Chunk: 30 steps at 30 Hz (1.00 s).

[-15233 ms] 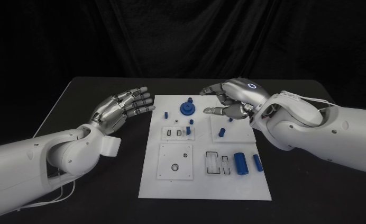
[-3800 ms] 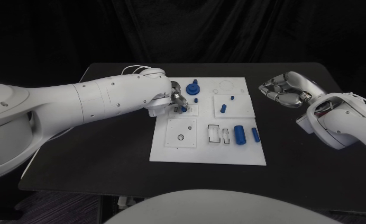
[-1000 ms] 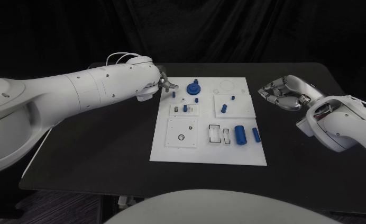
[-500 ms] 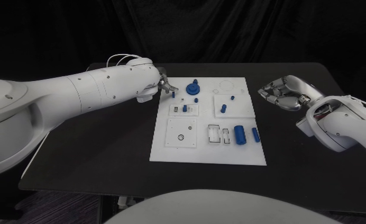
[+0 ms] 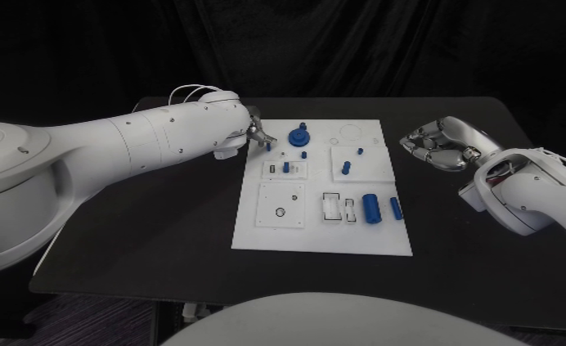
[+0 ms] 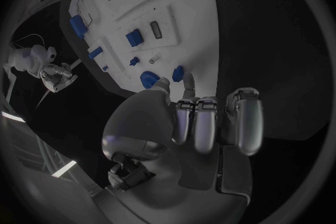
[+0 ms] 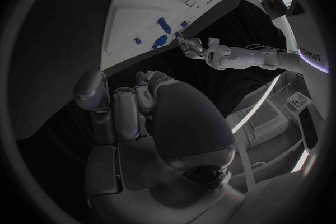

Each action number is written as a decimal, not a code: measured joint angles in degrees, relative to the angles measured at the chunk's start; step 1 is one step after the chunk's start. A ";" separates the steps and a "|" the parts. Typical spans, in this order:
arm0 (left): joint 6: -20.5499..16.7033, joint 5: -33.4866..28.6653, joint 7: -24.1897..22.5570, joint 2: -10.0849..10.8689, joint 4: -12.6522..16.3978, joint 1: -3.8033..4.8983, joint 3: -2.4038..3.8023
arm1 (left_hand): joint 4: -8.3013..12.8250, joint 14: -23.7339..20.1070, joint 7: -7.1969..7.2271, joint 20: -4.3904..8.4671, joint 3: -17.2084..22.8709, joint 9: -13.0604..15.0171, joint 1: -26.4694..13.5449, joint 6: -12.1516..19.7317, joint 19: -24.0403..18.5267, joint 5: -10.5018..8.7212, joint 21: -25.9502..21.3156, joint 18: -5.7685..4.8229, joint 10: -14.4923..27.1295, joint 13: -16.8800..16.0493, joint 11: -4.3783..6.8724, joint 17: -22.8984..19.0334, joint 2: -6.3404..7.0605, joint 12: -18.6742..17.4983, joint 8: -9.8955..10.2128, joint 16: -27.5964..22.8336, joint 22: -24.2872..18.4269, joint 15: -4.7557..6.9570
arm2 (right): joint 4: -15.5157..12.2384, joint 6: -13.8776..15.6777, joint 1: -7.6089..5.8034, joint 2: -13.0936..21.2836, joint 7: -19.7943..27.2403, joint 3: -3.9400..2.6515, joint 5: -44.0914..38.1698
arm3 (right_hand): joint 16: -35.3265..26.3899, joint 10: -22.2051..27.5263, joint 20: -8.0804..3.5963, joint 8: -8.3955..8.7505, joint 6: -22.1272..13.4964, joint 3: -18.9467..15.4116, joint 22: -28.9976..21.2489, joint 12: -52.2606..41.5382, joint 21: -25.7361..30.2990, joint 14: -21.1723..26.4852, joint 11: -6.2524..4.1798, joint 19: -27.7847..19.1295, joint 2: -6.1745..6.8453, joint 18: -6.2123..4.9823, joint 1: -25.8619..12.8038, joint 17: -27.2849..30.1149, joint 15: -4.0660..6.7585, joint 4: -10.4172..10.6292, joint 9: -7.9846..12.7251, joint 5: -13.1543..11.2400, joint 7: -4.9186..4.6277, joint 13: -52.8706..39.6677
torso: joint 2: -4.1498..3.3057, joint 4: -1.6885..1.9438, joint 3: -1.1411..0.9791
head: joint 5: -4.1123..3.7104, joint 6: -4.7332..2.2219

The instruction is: Assemble the parts on the task board

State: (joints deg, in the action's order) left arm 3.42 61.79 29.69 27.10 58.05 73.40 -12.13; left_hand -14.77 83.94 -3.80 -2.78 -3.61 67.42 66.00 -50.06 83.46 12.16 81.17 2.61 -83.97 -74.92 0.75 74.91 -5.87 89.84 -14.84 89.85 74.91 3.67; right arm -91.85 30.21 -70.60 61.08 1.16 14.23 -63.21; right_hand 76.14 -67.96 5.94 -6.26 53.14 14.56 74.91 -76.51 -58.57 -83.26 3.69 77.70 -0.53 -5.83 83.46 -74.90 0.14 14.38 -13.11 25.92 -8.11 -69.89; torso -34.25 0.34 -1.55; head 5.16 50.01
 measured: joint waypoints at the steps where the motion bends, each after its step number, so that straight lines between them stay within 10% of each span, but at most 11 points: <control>1: 0.05 0.00 -0.02 -0.05 -0.06 -0.03 0.00 | 0.00 0.00 -0.01 0.00 0.00 -0.14 0.00 0.00 0.00 0.11 0.00 0.00 0.00 0.00 0.00 0.00 0.00 0.00 0.10 0.00 0.00 0.00 | 0.00 0.00 0.00 0.00 0.00 0.00 0.00 | 0.00 0.00 0.00 0.00 0.00 0.00 0.00 0.00 0.00 0.00 0.00 0.00 0.00 0.00 0.00 0.00 0.00 0.00 0.00 0.00 0.00 0.00 | 0.00 0.00 0.00 | 0.01 0.00; 30: 0.54 0.03 -0.37 -1.06 -0.92 -0.34 -0.01 | -0.25 0.00 0.22 -0.12 1.83 -2.76 1.89 -1.85 -0.13 8.30 -0.51 0.01 0.01 0.00 0.01 0.00 -0.06 0.00 1.31 0.00 0.00 0.00 | -0.01 -0.03 0.15 0.03 -0.02 0.00 0.00 | 0.00 0.00 0.00 0.00 0.00 0.16 -0.01 0.00 0.00 0.00 0.00 0.00 0.00 0.00 0.00 0.00 0.00 -0.16 0.00 0.24 0.00 -0.01 | 0.01 0.02 0.00 | 0.25 0.00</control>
State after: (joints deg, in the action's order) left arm 3.96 61.82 29.32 26.03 57.13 73.06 -12.13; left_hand -15.01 83.94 -3.58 -2.90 -1.77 64.65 67.88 -51.91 83.33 20.45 80.66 2.62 -83.96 -74.92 0.77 74.91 -5.93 89.84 -13.53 89.85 74.90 3.67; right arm -91.85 30.17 -70.45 61.11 1.14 14.23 -63.21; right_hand 76.14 -67.96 5.94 -6.26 53.13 14.72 74.90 -76.52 -58.57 -83.26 3.69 77.70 -0.53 -5.83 83.46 -74.90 0.14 14.22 -13.11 26.16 -8.11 -69.90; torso -34.24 0.36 -1.55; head 5.41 50.01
